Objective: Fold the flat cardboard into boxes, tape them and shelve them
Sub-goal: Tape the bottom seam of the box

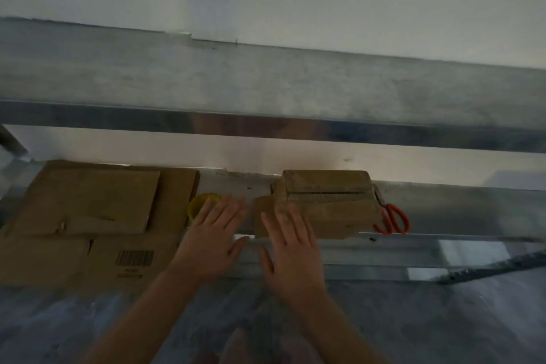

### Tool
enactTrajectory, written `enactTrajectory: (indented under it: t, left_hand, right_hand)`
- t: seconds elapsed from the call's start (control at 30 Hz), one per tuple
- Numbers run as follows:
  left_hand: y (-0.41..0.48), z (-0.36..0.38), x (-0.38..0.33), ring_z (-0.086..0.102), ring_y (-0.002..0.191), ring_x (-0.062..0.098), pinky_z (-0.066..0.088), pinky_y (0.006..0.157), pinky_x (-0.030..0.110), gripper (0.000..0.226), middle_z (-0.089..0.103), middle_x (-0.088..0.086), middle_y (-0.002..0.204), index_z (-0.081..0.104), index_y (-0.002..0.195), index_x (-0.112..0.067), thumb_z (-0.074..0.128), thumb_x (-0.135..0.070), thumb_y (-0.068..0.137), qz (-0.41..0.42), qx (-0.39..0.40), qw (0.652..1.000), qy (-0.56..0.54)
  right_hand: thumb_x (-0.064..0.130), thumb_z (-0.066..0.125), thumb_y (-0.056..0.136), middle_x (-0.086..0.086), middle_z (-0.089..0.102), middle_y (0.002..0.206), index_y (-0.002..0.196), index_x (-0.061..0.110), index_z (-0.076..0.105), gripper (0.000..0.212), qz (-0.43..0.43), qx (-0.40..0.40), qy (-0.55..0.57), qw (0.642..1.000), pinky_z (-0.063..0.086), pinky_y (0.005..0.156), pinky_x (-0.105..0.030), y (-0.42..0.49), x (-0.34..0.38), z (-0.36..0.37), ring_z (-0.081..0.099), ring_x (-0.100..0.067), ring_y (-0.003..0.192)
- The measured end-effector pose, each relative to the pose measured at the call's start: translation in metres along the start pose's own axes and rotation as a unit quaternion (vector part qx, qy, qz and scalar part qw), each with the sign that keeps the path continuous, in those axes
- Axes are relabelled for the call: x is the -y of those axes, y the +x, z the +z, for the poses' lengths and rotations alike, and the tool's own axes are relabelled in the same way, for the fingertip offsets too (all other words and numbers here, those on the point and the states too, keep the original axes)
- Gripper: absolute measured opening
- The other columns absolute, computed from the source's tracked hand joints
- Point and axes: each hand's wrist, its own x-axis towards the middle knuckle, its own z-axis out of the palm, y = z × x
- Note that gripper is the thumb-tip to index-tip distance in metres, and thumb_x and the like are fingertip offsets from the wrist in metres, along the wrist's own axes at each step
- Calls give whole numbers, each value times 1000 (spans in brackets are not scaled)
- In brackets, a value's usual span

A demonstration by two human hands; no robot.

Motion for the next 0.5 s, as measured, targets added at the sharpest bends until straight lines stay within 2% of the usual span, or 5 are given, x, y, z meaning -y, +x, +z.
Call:
enactTrajectory:
  t: [0.2, 0.27, 0.37, 0.43, 0.5]
  left_hand:
    - [47, -12, -70, 21, 146, 27, 15, 119, 49, 66, 21, 5, 159, 23, 153, -18, 9, -50, 98, -13, 28, 999, 11]
    - [62, -5, -93, 15, 147, 28, 8, 121, 48, 67, 10, 6, 161, 6, 154, -17, -2, -50, 97, -46, 39, 998, 27]
    - [78, 10, -115, 6, 149, 26, -1, 119, 43, 66, 2, 4, 162, -5, 154, -17, 1, -53, 98, -100, 57, 993, 8]
    - [83, 20, -118, 0, 149, 23, 1, 121, 39, 67, -1, 3, 162, -6, 154, -17, 7, -53, 99, -135, 62, 988, -37]
    - [84, 26, -119, -2, 149, 18, 3, 121, 34, 69, -4, 1, 162, -7, 154, -17, 17, -53, 99, -177, 55, 972, -143]
  right_hand:
    - [43, 45, 95, -12, 45, 149, 143, 19, 49, 54, 87, -22, -51, 995, 31, 113, -58, -16, -107, -43, 33, -35, 143]
    - [46, 33, 100, -9, 35, 155, 147, 22, 42, 53, 119, 7, -57, 991, 21, 118, -56, -15, -143, -49, 23, -33, 147]
    - [54, 13, 100, -5, 25, 160, 150, 27, 32, 60, 160, 48, -29, 986, 10, 121, -46, -9, -185, -46, 13, -28, 150]
    - [50, 26, 101, -4, 25, 160, 151, 26, 30, 55, 188, 68, 48, 979, 19, 119, -41, -3, -200, -40, 20, -26, 148]
    - [38, 41, 102, -5, 33, 155, 152, 26, 27, 54, 215, 101, 179, 955, 34, 112, -37, 4, -206, -35, 38, -23, 137]
